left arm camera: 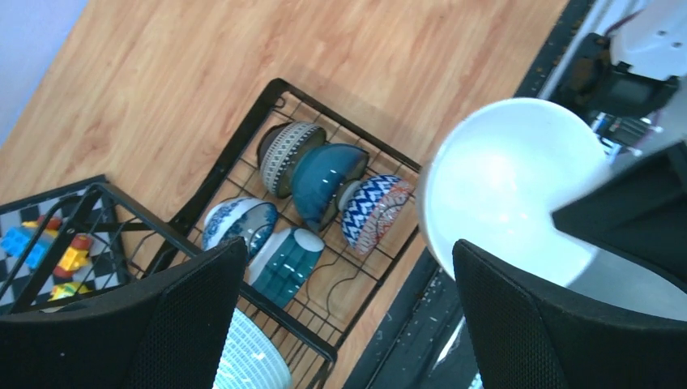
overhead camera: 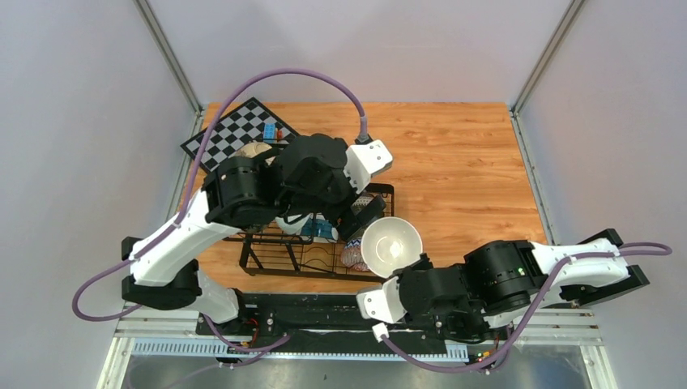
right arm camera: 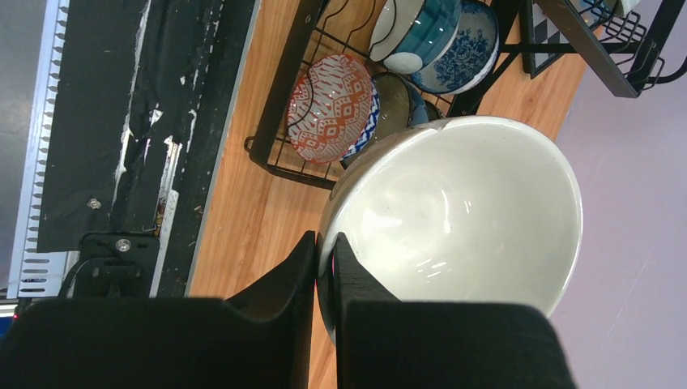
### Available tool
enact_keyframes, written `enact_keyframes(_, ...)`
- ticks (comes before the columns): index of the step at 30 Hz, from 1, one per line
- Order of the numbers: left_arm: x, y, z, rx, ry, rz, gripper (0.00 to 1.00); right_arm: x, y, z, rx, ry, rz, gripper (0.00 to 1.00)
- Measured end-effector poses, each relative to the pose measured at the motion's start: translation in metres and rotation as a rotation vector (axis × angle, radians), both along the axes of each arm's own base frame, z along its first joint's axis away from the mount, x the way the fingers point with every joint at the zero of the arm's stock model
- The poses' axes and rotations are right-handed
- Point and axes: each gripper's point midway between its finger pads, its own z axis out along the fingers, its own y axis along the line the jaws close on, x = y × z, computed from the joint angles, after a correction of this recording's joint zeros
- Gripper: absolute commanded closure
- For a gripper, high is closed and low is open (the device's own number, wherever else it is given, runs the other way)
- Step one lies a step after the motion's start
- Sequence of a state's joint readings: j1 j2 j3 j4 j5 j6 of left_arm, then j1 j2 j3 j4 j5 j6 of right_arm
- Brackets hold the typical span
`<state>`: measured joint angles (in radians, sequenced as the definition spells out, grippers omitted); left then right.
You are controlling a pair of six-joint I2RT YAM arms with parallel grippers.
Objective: Unload the bowls from the dish rack
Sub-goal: Place the bowl at the center of the board.
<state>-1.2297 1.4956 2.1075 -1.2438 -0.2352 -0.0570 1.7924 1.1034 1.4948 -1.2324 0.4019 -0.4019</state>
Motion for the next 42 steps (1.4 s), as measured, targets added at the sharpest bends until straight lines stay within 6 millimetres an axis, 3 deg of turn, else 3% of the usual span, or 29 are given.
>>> enact_keyframes(3, -0.009, -0.001, 0.001, -0.028, 0.024, -0.040, 0.03, 0.002, 0.001, -0.001, 0.000, 0.001, -0.010, 1.00)
enact_keyframes(7, -0.019, -0.007, -0.013, -0.006, 0.068, -0.085, 0.09, 0.004, 0.004, -0.003, -0.014, -0.003, -0.017, 1.00)
enact_keyframes(13, -0.029, -0.017, -0.030, 0.032, 0.107, -0.134, 0.23, 0.006, 0.011, -0.008, -0.037, -0.003, -0.023, 1.00)
enact_keyframes(16, -0.027, -0.021, -0.037, 0.053, 0.109, -0.130, 0.30, 0.006, 0.014, -0.010, -0.047, -0.008, -0.020, 1.00)
enact_keyframes(21, -0.017, -0.025, -0.051, 0.110, 0.098, -0.094, 0.33, 0.005, 0.021, -0.007, -0.040, -0.005, -0.011, 1.00)
enact_keyframes(30, -0.004, -0.022, -0.069, 0.189, 0.073, -0.035, 0.53, 0.002, 0.024, -0.005, -0.033, 0.007, 0.000, 1.00)
enact_keyframes(36, -0.004, -0.022, -0.070, 0.191, 0.076, -0.034, 0.75, 0.003, 0.024, -0.005, -0.032, 0.003, 0.000, 1.00)
enact_keyframes(39, -0.006, -0.025, -0.073, 0.200, 0.082, -0.041, 0.73, 0.004, 0.024, -0.004, -0.032, 0.000, -0.002, 1.00)
enact_keyframes(42, -0.006, -0.026, -0.077, 0.213, 0.085, -0.041, 0.59, 0.004, 0.024, -0.004, -0.032, -0.001, -0.002, 1.00)
